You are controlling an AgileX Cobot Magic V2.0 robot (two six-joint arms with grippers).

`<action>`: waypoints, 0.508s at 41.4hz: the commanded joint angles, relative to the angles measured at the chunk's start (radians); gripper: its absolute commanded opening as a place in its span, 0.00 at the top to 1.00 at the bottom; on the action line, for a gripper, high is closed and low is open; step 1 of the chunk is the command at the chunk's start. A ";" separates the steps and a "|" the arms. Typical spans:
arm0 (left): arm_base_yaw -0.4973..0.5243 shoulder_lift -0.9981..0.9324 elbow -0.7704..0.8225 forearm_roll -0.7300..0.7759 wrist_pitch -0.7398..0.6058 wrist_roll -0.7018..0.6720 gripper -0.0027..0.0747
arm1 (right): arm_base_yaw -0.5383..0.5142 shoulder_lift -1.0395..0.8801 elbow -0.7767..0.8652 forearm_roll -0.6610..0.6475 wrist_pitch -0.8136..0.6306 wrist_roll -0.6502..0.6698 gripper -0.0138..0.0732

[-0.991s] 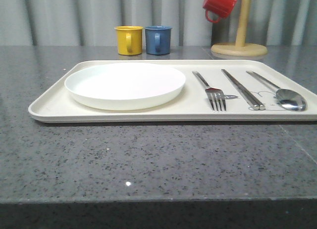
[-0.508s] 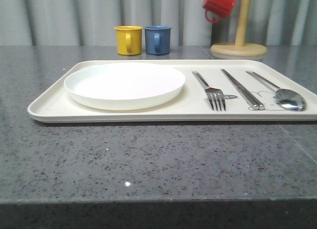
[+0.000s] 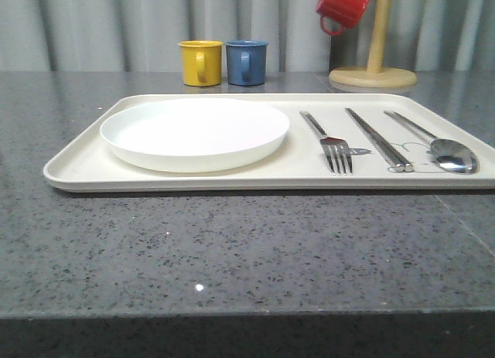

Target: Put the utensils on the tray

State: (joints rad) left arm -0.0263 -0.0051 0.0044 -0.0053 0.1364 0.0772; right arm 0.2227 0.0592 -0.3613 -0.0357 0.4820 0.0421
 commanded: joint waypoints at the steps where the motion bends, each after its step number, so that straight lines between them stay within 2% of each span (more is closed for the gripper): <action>1: 0.001 -0.021 0.005 -0.007 -0.089 -0.011 0.99 | -0.001 0.009 -0.023 -0.009 -0.083 -0.009 0.97; 13: 0.001 -0.021 0.005 -0.007 -0.089 -0.011 0.99 | -0.007 0.007 0.008 -0.015 -0.111 -0.017 0.97; 21: 0.001 -0.021 0.005 -0.007 -0.089 -0.011 0.99 | -0.101 0.003 0.156 0.036 -0.224 -0.073 0.97</action>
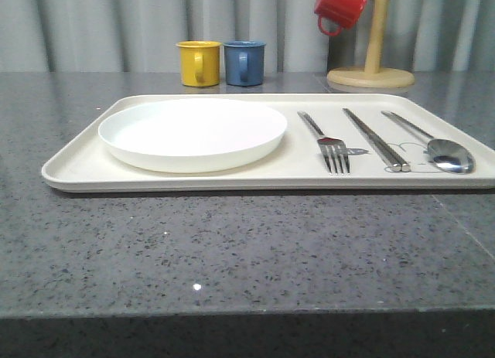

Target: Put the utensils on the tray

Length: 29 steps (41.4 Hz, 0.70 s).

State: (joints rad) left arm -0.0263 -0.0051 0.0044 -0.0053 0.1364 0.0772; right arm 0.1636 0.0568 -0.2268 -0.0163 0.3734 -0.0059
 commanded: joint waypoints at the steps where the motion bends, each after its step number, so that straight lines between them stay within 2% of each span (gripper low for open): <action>1: 0.001 -0.021 0.005 -0.007 -0.089 -0.011 0.99 | -0.056 0.001 0.036 0.016 -0.118 -0.025 0.97; 10: 0.001 -0.021 0.005 -0.007 -0.089 -0.011 0.99 | -0.181 -0.077 0.181 0.075 -0.130 -0.025 0.97; 16: 0.001 -0.021 0.005 -0.007 -0.089 -0.011 0.99 | -0.188 -0.083 0.254 0.075 -0.205 -0.025 0.97; 29: 0.001 -0.021 0.005 -0.007 -0.089 -0.011 0.99 | -0.188 -0.083 0.250 0.064 -0.202 -0.025 0.97</action>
